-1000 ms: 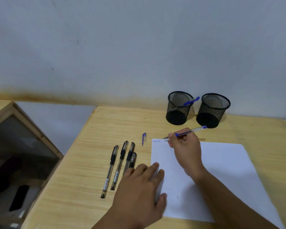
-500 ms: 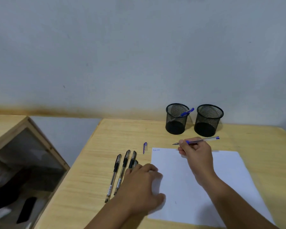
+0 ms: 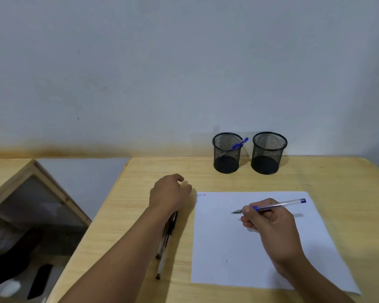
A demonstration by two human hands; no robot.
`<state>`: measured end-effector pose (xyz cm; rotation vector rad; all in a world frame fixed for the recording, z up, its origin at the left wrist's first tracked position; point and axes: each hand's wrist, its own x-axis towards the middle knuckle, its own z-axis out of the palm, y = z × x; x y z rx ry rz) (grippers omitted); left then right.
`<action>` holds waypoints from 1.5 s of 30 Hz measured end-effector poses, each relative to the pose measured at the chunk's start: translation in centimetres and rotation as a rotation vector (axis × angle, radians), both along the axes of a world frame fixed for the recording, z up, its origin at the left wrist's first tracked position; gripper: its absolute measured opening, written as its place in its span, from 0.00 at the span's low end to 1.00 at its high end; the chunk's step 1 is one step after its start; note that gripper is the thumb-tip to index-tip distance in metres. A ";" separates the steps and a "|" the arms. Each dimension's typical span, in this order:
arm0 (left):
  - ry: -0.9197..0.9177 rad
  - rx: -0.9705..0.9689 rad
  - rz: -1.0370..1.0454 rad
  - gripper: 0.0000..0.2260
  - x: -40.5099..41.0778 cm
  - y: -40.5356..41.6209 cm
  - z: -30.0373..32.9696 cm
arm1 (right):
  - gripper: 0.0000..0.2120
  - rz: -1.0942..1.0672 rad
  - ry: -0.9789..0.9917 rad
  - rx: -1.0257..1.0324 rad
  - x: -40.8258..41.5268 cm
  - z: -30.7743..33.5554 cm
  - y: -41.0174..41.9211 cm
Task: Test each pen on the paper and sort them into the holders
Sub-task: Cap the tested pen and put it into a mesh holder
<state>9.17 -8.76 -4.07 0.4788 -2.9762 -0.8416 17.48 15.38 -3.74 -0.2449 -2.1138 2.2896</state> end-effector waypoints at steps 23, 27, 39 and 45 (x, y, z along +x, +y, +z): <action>0.091 0.910 0.103 0.03 9.1 3.2 6.2 | 0.05 -0.003 0.155 -0.089 4.6 3.9 0.7; 0.077 1.076 0.114 0.03 12.3 4.8 6.6 | 0.06 -0.015 0.174 -0.058 5.6 4.5 0.4; 0.046 1.282 0.199 0.17 15.1 6.8 5.6 | 0.14 -0.006 0.192 0.028 6.6 3.8 -0.5; 0.040 1.303 0.211 0.19 15.5 6.8 5.2 | 0.11 0.005 0.177 0.059 6.8 3.2 -0.6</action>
